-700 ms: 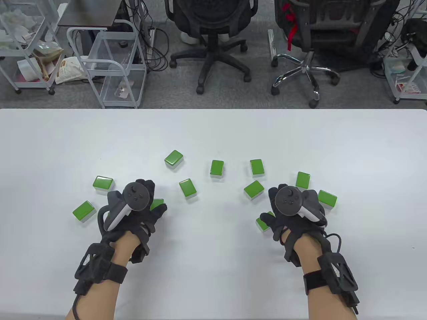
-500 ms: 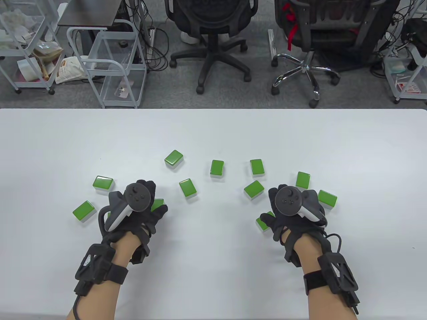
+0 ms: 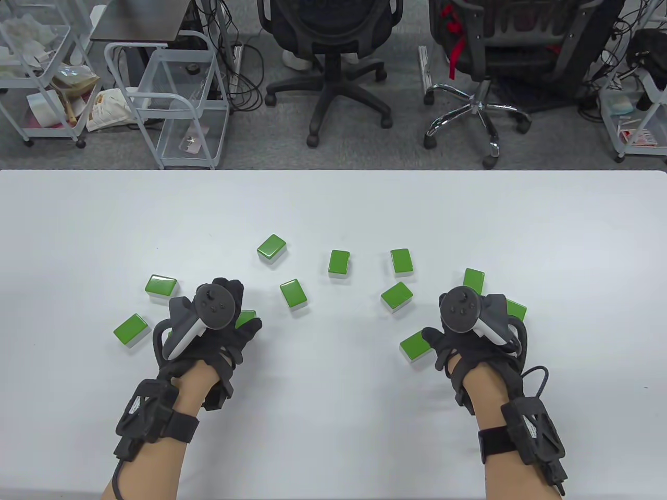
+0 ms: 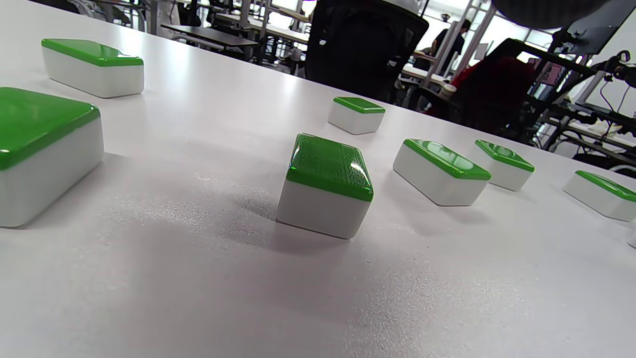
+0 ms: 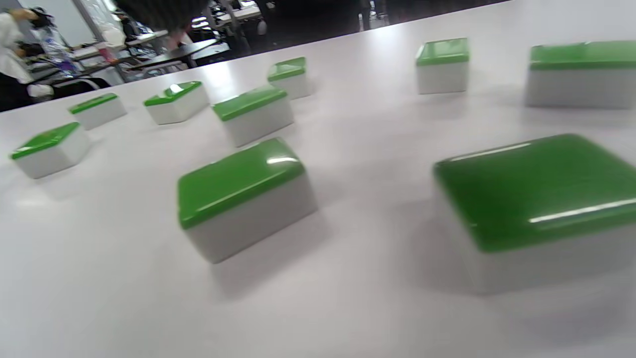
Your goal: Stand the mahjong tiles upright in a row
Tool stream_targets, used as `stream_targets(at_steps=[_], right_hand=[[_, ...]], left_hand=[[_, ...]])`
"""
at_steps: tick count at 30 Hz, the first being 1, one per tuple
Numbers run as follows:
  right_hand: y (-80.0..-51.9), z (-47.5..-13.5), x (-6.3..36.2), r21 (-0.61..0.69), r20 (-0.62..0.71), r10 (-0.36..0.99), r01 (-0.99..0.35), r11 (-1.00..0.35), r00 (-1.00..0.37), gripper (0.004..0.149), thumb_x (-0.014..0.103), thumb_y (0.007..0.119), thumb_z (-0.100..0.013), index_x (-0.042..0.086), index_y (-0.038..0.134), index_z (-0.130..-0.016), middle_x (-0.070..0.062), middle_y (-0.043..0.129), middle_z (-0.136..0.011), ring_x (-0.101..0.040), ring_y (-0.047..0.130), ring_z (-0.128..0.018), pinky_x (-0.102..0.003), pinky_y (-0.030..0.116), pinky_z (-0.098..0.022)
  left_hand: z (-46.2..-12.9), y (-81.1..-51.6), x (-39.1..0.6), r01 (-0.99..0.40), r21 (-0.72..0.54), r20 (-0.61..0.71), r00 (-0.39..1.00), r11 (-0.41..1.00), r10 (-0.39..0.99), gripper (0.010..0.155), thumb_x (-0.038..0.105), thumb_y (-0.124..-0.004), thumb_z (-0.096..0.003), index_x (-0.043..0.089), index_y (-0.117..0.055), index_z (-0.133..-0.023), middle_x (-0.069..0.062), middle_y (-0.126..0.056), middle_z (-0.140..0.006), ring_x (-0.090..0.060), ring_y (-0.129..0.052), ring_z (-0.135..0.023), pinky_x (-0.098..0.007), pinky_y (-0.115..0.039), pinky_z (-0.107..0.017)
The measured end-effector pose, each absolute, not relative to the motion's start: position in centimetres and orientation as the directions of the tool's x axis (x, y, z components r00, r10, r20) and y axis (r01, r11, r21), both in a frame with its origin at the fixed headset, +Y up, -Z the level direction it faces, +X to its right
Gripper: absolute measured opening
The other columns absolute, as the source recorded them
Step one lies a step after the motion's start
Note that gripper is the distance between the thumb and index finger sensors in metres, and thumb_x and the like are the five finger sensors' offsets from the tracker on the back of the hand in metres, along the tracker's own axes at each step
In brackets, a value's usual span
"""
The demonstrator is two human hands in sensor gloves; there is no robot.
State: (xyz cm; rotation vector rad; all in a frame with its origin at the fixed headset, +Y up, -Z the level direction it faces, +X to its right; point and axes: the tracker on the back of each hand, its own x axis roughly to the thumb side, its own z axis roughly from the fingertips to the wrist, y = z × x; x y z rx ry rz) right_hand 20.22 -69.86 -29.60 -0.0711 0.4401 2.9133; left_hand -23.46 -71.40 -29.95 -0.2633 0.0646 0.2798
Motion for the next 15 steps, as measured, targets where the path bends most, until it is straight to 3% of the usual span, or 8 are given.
stream_targets(at_steps=[5, 8, 11, 15], right_hand=[[-70.0, -29.3, 21.4, 0.374, -0.167, -0.009, -0.055, -0.926, -0.986, 0.08, 0.053, 0.076, -0.036, 0.008, 0.048, -0.095, -0.029, 0.047, -0.1, -0.06, 0.065, -0.084, -0.07, 0.059, -0.054], [-70.1, -29.2, 22.3, 0.437, -0.238, -0.154, 0.036, -0.899, -0.959, 0.081, 0.057, 0.076, -0.036, 0.004, 0.054, -0.092, -0.031, 0.063, -0.094, -0.054, 0.089, -0.073, -0.066, 0.075, -0.046], [-70.9, -29.3, 22.8, 0.481, -0.251, -0.217, 0.073, -0.874, -0.944, 0.083, 0.06, 0.075, -0.035, 0.0, 0.057, -0.09, -0.031, 0.073, -0.088, -0.048, 0.101, -0.062, -0.062, 0.084, -0.039], [-72.8, -29.4, 22.4, 0.547, -0.236, -0.25, 0.085, -0.833, -0.939, 0.089, 0.063, 0.076, -0.033, -0.002, 0.055, -0.089, -0.031, 0.076, -0.086, -0.042, 0.105, -0.059, -0.059, 0.087, -0.037]], left_hand=[[-29.9, -71.4, -23.3, -0.271, -0.252, -0.097, 0.962, 0.929, 0.254, 0.085, 0.069, -0.063, -0.0277, 0.038, -0.028, -0.099, 0.006, -0.027, -0.113, -0.032, -0.032, -0.111, -0.058, -0.044, -0.077], [-29.9, -71.4, -23.4, -0.274, -0.25, -0.098, 0.961, 0.929, 0.257, 0.085, 0.069, -0.063, -0.0278, 0.038, -0.028, -0.099, 0.006, -0.026, -0.113, -0.032, -0.032, -0.111, -0.058, -0.043, -0.077], [-29.9, -71.4, -23.4, -0.276, -0.25, -0.098, 0.961, 0.928, 0.26, 0.085, 0.069, -0.063, -0.0277, 0.038, -0.028, -0.099, 0.006, -0.026, -0.114, -0.032, -0.032, -0.111, -0.058, -0.043, -0.077], [-29.9, -71.5, -23.4, -0.275, -0.255, -0.096, 0.961, 0.927, 0.258, 0.085, 0.069, -0.062, -0.0278, 0.038, -0.028, -0.099, 0.006, -0.026, -0.113, -0.032, -0.031, -0.111, -0.058, -0.043, -0.077]])
